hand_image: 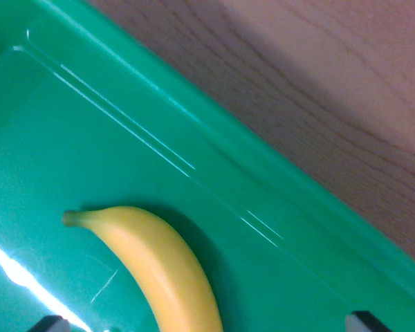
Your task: Pick fruit
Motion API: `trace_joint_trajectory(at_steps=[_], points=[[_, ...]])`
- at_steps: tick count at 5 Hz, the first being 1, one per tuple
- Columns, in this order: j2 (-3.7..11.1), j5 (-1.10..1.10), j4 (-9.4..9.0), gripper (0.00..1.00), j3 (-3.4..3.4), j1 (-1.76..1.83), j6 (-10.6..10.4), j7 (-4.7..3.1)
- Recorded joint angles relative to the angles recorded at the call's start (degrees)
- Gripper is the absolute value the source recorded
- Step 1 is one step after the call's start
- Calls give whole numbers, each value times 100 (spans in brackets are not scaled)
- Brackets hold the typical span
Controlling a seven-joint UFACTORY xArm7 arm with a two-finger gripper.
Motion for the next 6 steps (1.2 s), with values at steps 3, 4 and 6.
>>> trace_joint_trajectory(at_steps=[3,4,6], points=[[121,18,-172,0,-26,-15,-261,-247],[229,34,-327,0,-49,-28,-496,-469],[335,50,-479,0,-72,-41,-726,-687]])
